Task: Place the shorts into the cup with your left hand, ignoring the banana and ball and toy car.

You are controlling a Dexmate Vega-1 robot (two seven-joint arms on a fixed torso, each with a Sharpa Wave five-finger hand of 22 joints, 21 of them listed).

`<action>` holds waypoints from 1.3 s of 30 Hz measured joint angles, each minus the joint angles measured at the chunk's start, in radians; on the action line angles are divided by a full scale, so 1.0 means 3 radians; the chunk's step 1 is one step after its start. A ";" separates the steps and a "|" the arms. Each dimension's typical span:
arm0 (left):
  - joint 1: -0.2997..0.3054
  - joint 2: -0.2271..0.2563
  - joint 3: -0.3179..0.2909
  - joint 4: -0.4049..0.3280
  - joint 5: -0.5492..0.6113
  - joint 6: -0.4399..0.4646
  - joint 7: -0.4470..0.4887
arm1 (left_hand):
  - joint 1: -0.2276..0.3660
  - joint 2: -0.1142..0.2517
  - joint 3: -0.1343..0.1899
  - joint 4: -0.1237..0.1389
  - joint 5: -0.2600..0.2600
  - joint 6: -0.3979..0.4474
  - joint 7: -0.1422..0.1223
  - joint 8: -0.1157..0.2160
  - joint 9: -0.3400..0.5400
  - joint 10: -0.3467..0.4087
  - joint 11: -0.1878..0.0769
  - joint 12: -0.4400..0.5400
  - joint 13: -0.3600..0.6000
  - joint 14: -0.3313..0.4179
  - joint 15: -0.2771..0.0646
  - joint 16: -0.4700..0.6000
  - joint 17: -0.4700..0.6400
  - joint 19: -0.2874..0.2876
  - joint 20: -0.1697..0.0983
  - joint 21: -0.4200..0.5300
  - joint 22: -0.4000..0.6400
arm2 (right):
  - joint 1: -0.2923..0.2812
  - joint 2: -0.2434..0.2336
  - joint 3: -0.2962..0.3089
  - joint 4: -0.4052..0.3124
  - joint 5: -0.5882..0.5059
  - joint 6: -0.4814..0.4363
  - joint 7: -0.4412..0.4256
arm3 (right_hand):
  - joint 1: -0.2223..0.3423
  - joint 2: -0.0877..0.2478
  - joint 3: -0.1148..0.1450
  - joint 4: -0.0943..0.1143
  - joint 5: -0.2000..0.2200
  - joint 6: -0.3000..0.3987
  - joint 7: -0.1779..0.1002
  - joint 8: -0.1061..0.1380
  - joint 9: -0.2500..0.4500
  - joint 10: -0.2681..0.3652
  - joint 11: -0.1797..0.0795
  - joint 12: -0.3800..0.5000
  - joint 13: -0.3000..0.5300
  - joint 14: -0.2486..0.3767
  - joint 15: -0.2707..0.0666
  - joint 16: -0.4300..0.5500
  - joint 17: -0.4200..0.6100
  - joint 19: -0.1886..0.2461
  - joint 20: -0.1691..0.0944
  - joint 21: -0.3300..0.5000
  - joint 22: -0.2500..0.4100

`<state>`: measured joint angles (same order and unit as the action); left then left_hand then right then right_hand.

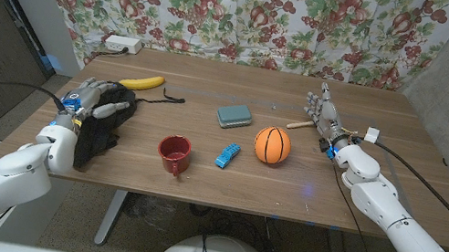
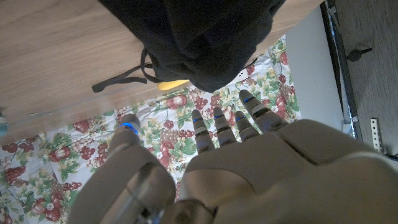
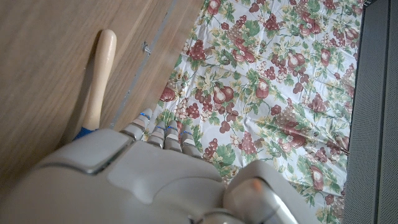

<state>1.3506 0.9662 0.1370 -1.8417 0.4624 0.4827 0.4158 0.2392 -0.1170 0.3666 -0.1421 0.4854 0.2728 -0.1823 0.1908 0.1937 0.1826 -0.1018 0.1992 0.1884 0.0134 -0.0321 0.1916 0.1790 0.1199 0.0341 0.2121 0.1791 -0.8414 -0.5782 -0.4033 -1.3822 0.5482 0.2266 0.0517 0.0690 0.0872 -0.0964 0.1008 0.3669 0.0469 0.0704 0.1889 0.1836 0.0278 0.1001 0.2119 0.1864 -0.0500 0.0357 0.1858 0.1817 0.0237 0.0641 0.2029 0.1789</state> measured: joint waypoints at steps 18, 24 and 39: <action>-0.0090 0.0004 0.0092 0.0071 -0.0003 0.0033 -0.0035 | 0.0030 0.0030 0.0000 0.0000 0.0000 -0.0018 0.0018 0.0000 0.0000 0.0000 0.0025 0.0003 0.0000 0.0000 0.0000 0.0000 0.0000 0.0012 -0.0012 0.0000 0.0000 | 0.0014 -0.0004 -0.0011 0.0008 0.0000 -0.0028 0.0014 | 0.0000 0.0000 0.0000 0.0000 0.0000 0.0000 0.0000 0.0000 0.0000 0.0000 0.0000 0.0000 0.0000 0.0000 0.0000 0.0000 0.0000 0.0000 0.0000 0.0000 0.0000; -0.0117 0.0004 0.0124 0.0100 -0.0002 0.0047 -0.0039 | 0.0030 0.0030 0.0000 0.0000 0.0000 -0.0018 0.0018 0.0000 0.0000 -0.0012 0.0037 0.0003 0.0000 0.0000 0.0000 0.0000 0.0000 0.0012 -0.0012 0.0000 0.0000 | 0.0027 -0.0004 -0.0019 0.0011 -0.0001 -0.0042 0.0015 | 0.0000 0.0000 0.0000 0.0000 0.0000 0.0012 -0.0012 0.0000 0.0000 0.0000 0.0000 0.0000 0.0000 0.0000 0.0000 0.0000 0.0000 0.0000 0.0000 0.0000 0.0000; -0.0153 -0.0021 0.0195 0.0145 0.0011 0.0118 0.0007 | 0.0043 0.0043 0.0001 -0.0001 0.0000 -0.0017 0.0017 0.0000 0.0000 -0.0012 0.0036 0.0003 0.0000 0.0000 0.0000 0.0000 0.0000 0.0011 -0.0013 -0.0018 0.0000 | 0.0034 0.0001 -0.0027 0.0015 -0.0008 -0.0057 0.0021 | -0.0018 0.0018 0.0000 0.0000 0.0000 0.0012 -0.0012 0.0000 0.0000 0.0000 0.0000 0.0000 0.0000 0.0000 0.0000 0.0000 0.0000 0.0000 0.0000 0.0000 0.0000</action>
<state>1.3047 0.9599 0.1954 -1.7982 0.4657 0.5180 0.4180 0.2522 -0.1040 0.3668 -0.1422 0.4854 0.2676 -0.1770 0.1908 0.1935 0.1790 -0.0909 0.2001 0.1884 0.0133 -0.0321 0.1916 0.1790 0.1231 0.0301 0.2069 0.1790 -0.8311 -0.5778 -0.4116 -1.3778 0.5459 0.2095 0.0581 0.0636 0.0925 -0.0964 0.1007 0.3668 0.0505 0.0668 0.1889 0.1836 0.0278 0.1001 0.2119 0.1863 -0.0500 0.0358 0.1858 0.1817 0.0237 0.0641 0.2029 0.1788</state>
